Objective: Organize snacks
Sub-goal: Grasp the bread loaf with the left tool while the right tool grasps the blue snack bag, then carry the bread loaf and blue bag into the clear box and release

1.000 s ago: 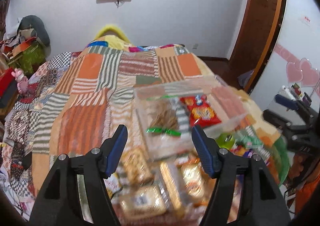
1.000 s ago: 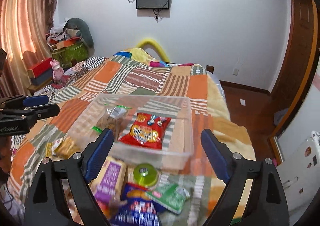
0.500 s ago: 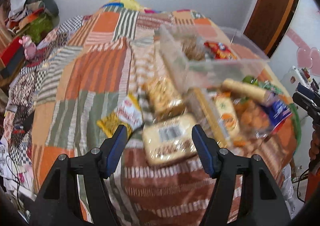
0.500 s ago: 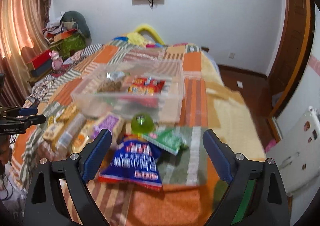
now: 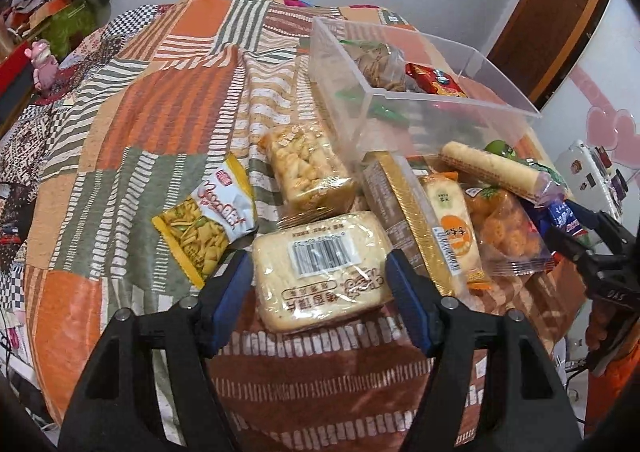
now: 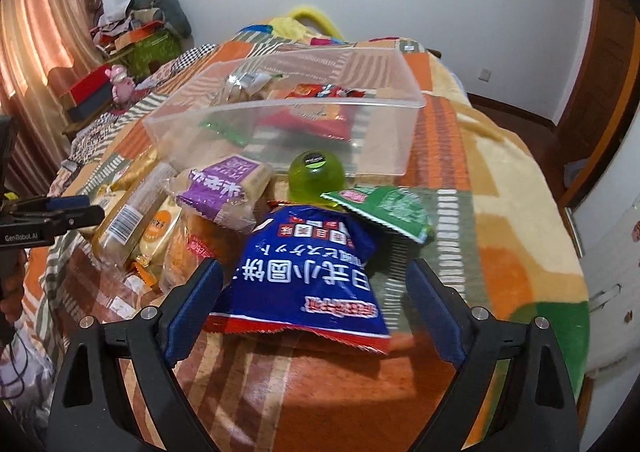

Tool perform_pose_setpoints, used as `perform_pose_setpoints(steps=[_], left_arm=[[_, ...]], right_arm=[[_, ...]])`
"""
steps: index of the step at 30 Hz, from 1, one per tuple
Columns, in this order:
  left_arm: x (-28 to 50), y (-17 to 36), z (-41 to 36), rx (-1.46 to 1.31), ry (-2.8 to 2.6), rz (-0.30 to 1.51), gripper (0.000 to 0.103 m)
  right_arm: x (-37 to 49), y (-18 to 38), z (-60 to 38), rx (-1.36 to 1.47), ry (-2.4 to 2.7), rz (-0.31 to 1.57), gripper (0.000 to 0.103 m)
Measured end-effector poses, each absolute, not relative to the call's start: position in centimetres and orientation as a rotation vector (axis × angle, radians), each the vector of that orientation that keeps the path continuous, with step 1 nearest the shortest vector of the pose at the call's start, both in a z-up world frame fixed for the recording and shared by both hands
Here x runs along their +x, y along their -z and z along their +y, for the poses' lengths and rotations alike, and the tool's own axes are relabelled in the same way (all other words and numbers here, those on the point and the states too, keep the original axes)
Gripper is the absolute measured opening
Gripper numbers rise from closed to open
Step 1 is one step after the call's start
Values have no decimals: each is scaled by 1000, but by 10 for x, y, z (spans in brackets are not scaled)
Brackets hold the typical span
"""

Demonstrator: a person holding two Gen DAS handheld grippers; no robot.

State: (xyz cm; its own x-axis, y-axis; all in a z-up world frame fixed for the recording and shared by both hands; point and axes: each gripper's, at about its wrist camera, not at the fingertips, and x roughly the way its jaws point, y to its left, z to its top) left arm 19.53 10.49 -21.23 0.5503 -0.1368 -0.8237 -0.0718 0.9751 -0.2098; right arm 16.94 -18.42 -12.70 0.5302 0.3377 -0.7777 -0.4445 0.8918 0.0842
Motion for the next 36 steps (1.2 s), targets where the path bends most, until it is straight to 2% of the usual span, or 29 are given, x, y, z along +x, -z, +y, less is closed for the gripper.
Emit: perform_pose_setpoints(steps=[4,13,15,16,20,28,36], left_arm=[[200,216,102,-244,46,1001,82],[210,233,108,-280,23,1019,84],[210,234,108,-285,22,1011,84],[209,234,107,-279,19,1003,84],[206,234,104,-270,10,993,82],[194,221,102,-237,14,989,80],[180,180,99,-210,11,904,79]], right_arm=[[172,132,-183,-118,-467,908,91],[175,138,-186,-81,-462,923,90],[175,139,-188,-58,-470,925,80],[175,139,-188,-46,-482,933,70],[169,135,-191,-39,-477,913,64],[157,121,-205,-27,-483,882,61],[152,100,-215,-10,-474,834,61]])
